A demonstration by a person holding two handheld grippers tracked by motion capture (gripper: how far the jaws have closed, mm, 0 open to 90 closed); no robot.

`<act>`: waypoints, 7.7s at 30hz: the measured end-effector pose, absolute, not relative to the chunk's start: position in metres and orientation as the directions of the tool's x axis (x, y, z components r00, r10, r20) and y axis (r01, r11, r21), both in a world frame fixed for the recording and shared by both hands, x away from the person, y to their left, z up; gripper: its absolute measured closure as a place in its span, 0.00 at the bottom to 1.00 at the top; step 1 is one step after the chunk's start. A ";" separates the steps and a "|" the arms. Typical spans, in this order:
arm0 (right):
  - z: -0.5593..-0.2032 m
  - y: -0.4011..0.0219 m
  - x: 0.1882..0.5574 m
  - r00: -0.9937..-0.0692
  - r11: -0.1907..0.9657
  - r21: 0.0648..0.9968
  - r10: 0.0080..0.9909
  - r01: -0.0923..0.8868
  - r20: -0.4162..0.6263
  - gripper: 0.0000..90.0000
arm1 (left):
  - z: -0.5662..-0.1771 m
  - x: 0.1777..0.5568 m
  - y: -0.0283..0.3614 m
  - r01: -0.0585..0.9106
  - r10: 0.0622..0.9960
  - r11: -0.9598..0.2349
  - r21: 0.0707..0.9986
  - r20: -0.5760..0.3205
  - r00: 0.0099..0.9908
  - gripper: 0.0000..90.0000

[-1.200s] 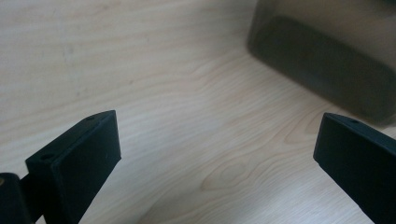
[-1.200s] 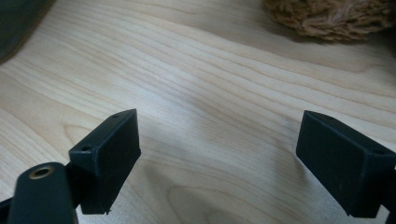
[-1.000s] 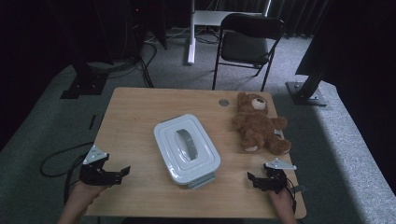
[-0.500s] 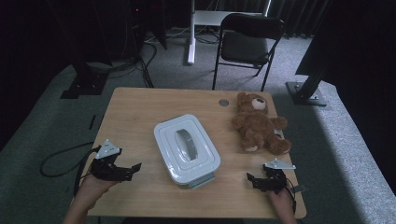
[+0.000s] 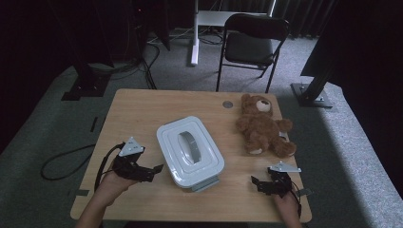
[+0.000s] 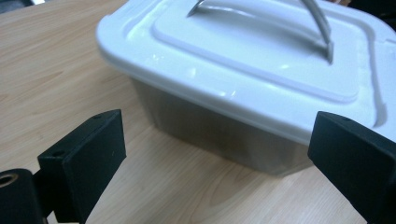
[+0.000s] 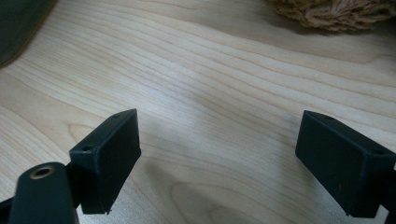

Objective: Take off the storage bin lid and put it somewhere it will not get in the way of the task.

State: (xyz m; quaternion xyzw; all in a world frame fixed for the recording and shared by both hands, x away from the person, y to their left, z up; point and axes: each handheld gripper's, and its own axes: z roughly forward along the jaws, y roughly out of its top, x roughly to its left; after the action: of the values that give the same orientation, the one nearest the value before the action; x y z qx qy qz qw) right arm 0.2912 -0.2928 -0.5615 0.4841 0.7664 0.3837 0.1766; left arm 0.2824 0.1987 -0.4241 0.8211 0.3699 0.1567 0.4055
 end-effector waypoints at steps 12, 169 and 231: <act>-0.561 -0.293 0.291 -0.468 0.237 0.759 0.878 0.606 0.101 0.15 | -0.415 0.298 0.163 0.460 0.692 -0.427 0.779 -0.046 0.721 0.05; -0.562 -0.293 0.291 -0.460 0.223 0.759 0.881 0.611 0.112 0.15 | -0.408 0.277 0.248 0.499 0.700 -0.288 0.817 -0.176 0.692 0.75; -0.562 -0.293 0.291 -0.459 0.222 0.760 0.882 0.611 0.111 0.15 | -0.533 0.294 0.278 0.606 0.808 -0.227 0.762 -0.199 0.554 0.20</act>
State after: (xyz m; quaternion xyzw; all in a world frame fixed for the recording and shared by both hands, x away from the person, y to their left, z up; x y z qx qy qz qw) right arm 0.2910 -0.2931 -0.5616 0.4898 0.7618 0.3860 0.1754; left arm 0.2940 0.2784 -0.5326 0.7742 0.4566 0.1199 0.4217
